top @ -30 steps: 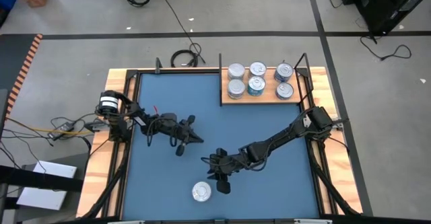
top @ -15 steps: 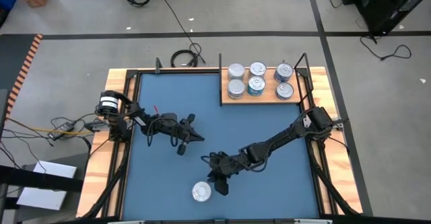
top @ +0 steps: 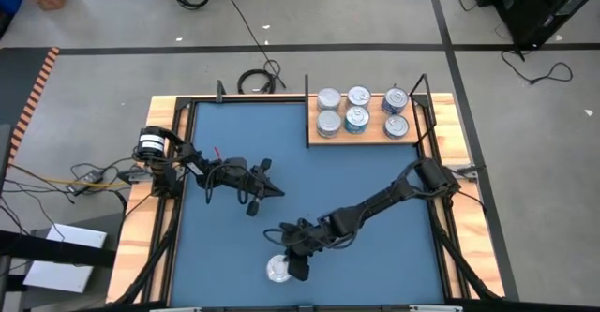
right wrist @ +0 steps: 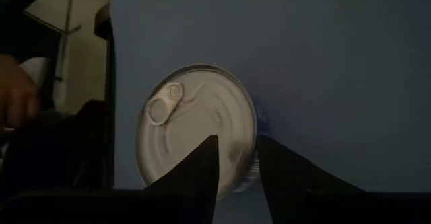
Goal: Stack canned seafood by type on shelf
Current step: Stack the blue tuna can on to the blue tuna can on the shelf
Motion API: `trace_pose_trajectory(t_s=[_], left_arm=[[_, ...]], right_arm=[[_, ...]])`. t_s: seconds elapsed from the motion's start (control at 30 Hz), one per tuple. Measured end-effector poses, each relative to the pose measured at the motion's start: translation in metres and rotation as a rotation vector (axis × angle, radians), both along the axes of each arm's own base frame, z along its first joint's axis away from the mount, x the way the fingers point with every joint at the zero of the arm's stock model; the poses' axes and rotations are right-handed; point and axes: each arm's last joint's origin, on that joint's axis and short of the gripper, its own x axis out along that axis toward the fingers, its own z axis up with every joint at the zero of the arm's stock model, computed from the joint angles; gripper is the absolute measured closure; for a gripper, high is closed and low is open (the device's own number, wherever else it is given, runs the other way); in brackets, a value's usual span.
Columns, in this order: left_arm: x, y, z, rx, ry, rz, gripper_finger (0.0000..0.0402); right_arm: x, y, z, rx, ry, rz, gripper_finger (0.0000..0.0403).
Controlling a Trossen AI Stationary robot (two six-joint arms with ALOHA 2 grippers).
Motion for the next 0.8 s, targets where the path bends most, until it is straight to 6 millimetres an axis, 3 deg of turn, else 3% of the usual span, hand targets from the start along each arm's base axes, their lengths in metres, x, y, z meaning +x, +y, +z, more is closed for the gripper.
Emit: trace_pose_trajectory(t_s=[0.8], left_arm=[[-0.0002, 0.0001, -0.0009, 0.003, 0.009, 0.004, 0.0397]], right_arm=[[0.0009, -0.0065, -0.0013, 0.018, 0.059, -0.005, 0.0290]])
